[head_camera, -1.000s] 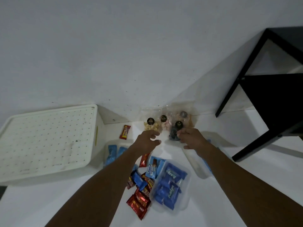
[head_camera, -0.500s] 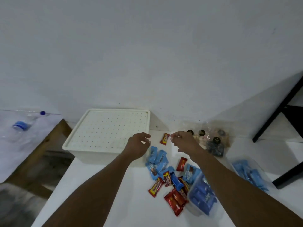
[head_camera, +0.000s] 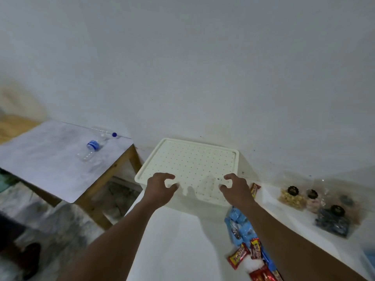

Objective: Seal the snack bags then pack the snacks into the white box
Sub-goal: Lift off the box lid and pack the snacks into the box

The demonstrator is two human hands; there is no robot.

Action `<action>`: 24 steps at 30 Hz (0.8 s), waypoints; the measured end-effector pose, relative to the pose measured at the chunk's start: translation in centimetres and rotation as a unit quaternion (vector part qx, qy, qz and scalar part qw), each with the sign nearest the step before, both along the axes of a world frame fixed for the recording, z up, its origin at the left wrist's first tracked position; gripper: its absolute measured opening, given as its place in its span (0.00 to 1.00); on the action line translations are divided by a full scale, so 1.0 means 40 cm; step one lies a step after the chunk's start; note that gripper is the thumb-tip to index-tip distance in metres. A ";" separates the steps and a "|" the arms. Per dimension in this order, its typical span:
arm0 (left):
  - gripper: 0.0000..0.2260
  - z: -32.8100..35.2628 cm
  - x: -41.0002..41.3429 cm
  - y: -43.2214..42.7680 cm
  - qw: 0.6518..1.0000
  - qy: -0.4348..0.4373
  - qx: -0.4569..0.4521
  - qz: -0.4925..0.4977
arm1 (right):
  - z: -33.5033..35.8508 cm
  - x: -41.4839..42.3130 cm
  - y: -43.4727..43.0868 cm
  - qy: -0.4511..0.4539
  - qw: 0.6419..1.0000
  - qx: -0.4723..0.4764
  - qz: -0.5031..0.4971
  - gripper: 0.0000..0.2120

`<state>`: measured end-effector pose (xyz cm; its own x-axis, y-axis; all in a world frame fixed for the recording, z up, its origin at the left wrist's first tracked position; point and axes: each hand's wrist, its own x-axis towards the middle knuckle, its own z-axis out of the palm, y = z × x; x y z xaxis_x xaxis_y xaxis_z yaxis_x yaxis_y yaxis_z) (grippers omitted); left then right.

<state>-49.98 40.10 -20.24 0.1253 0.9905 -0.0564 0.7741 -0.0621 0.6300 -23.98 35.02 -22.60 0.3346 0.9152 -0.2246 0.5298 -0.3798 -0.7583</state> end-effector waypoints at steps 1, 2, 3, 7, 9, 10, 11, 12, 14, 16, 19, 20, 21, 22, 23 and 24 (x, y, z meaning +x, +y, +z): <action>0.16 -0.015 -0.023 0.030 1.000 0.010 -0.006 0.004 | -0.015 -0.011 0.013 -0.012 1.000 -0.011 -0.006 0.20; 0.18 -0.029 -0.043 0.062 0.999 0.029 -0.013 0.005 | -0.030 -0.023 0.025 -0.025 0.999 -0.022 -0.010 0.22; 0.20 -0.045 -0.062 0.095 0.998 0.055 -0.018 0.003 | -0.045 -0.035 0.035 -0.037 0.999 -0.031 -0.014 0.23; 0.26 -0.091 -0.107 0.215 0.989 0.141 -0.031 -0.023 | -0.106 -0.074 0.074 -0.077 0.995 -0.036 -0.044 0.29; 0.28 -0.116 -0.120 0.264 0.986 0.157 -0.043 -0.039 | -0.133 -0.081 0.094 -0.105 0.992 -0.031 -0.056 0.32; 0.30 -0.128 -0.127 0.284 0.985 0.161 -0.050 -0.048 | -0.143 -0.085 0.102 -0.123 0.990 -0.028 -0.062 0.33; 0.32 -0.139 -0.133 0.300 0.983 0.165 -0.056 -0.056 | -0.150 -0.088 0.107 -0.139 0.987 -0.026 -0.071 0.33; 0.35 -0.148 -0.139 0.313 0.982 0.169 -0.062 -0.063 | -0.156 -0.091 0.111 -0.154 0.984 -0.025 -0.082 0.33; 0.42 -0.158 -0.152 0.339 0.980 0.172 -0.071 -0.068 | -0.163 -0.098 0.117 -0.180 0.978 -0.029 -0.101 0.32; 0.51 -0.161 -0.164 0.365 0.981 0.163 -0.084 -0.062 | -0.165 -0.105 0.121 -0.188 0.975 -0.036 -0.113 0.32; 0.56 -0.169 -0.173 0.389 0.985 0.136 -0.086 -0.064 | -0.162 -0.105 0.123 -0.183 0.975 -0.037 -0.124 0.31; 0.56 -0.172 -0.174 0.390 0.986 0.130 -0.080 -0.065 | -0.160 -0.103 0.123 -0.181 0.974 -0.036 -0.128 0.31; 0.56 -0.172 -0.175 0.387 0.987 0.126 -0.071 -0.065 | -0.158 -0.103 0.123 -0.181 0.974 -0.033 -0.132 0.31; 0.56 -0.172 -0.175 0.382 0.989 0.122 -0.062 -0.062 | -0.157 -0.102 0.123 -0.181 0.974 -0.028 -0.137 0.31; 0.55 -0.170 -0.175 0.376 0.990 0.115 -0.053 -0.059 | -0.155 -0.102 0.121 -0.180 0.973 -0.022 -0.141 0.30; 0.54 -0.166 -0.174 0.371 0.992 0.107 -0.047 -0.055 | -0.154 -0.102 0.119 -0.181 0.972 -0.014 -0.147 0.30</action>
<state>-56.96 54.96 -26.89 0.2075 0.9607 -0.1844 0.8821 -0.1023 0.4598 -28.08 39.77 -28.75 0.6425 0.7633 -0.0675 0.6255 -0.5733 -0.5293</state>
